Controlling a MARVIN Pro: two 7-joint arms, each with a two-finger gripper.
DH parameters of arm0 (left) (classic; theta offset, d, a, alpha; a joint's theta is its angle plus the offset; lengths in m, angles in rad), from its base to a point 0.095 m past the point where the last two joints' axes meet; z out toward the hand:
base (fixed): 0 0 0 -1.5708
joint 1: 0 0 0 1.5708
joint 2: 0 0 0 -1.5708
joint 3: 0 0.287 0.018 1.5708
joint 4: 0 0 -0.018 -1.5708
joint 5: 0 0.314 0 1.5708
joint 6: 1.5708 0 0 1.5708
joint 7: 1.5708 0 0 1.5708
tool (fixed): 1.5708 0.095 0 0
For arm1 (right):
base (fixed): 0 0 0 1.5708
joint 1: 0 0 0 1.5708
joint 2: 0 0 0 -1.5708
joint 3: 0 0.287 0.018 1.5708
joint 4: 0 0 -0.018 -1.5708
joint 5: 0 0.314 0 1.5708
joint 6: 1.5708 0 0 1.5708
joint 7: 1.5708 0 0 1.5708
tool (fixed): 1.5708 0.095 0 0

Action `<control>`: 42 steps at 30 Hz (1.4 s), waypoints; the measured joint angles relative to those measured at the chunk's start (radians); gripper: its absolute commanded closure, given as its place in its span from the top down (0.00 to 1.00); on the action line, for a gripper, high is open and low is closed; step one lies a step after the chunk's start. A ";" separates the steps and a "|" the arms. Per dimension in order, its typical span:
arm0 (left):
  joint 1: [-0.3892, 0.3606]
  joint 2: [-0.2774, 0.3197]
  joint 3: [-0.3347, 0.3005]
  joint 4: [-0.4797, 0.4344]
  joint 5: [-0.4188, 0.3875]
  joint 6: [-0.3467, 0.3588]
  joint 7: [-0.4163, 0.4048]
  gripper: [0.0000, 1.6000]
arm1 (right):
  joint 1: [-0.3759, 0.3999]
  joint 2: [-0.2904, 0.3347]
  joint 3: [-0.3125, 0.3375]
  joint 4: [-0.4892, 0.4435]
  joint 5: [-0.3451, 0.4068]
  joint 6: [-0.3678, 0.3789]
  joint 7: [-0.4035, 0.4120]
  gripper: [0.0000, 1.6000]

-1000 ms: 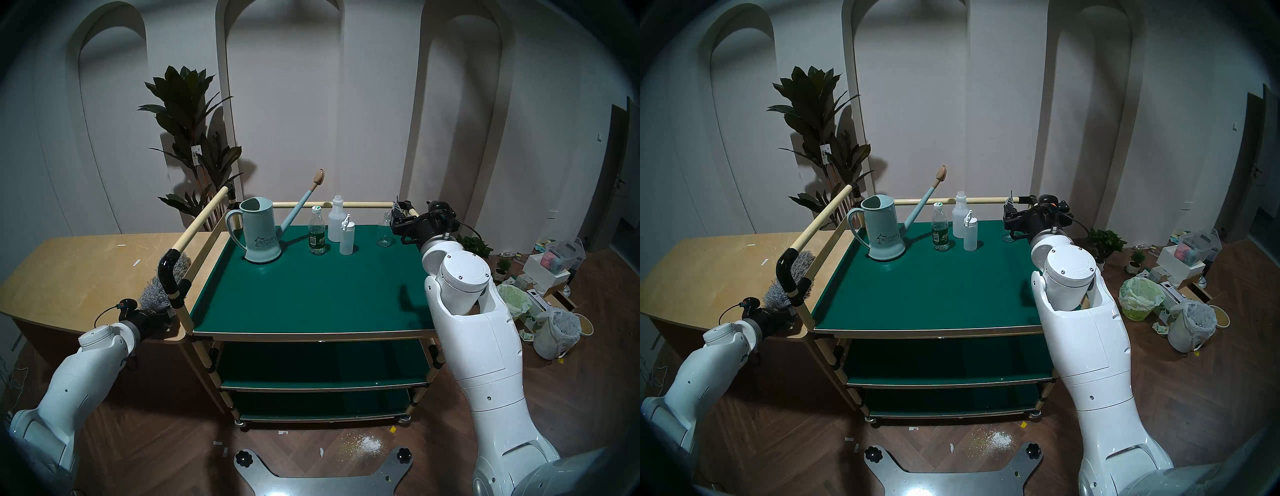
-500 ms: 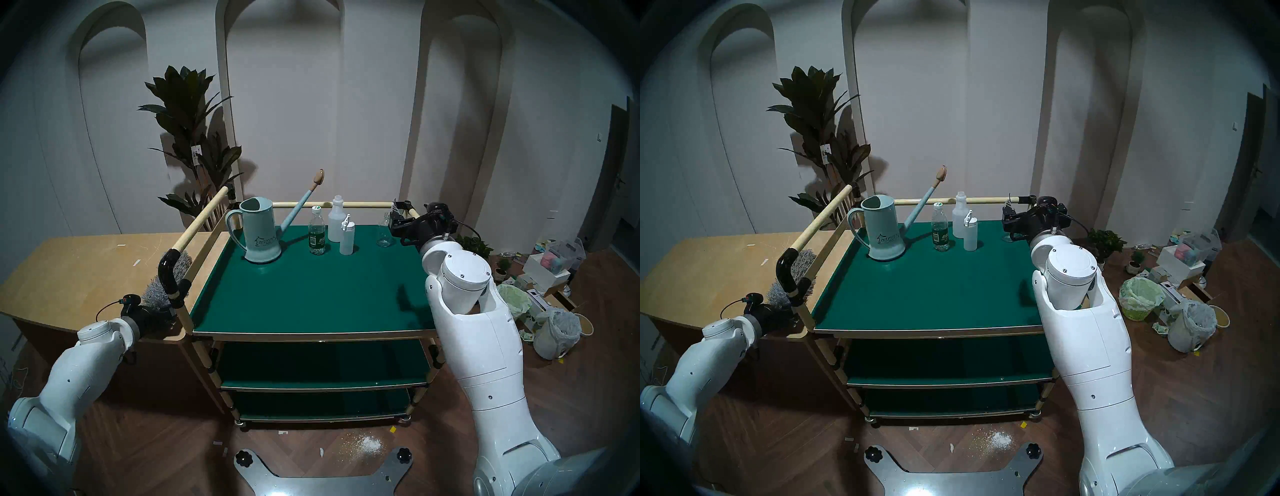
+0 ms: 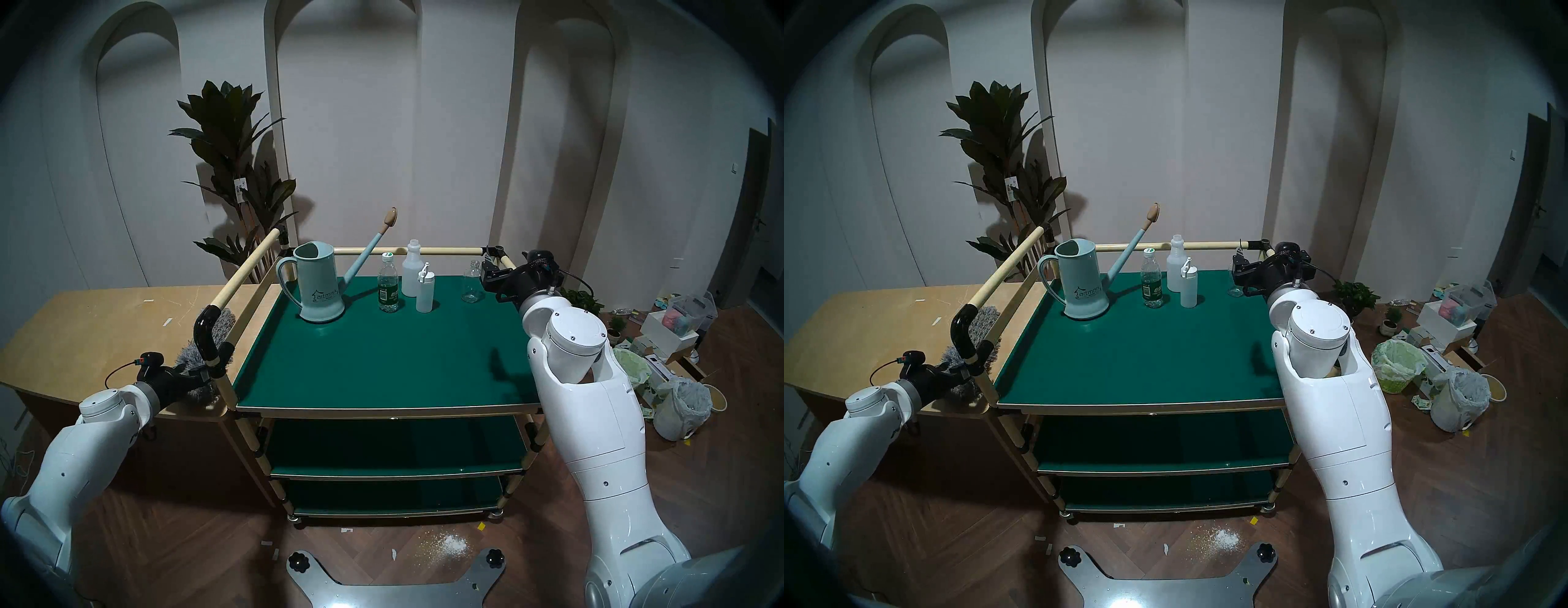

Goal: Dust the shelf with the duster

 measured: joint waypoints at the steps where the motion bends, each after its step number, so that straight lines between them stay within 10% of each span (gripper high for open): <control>1: 0.011 0.004 -0.006 -0.009 -0.004 -0.002 0.007 1.00 | 0.000 0.001 0.000 0.001 0.001 -0.001 0.002 1.00; 23: 0.312 0.097 -0.283 -0.325 -0.101 -0.137 0.088 1.00 | 0.006 0.009 0.002 0.023 0.031 -0.006 0.039 1.00; 42: 0.525 0.063 -0.583 -0.562 -0.081 -0.224 0.231 1.00 | 0.017 0.004 0.005 0.048 0.051 -0.014 0.064 1.00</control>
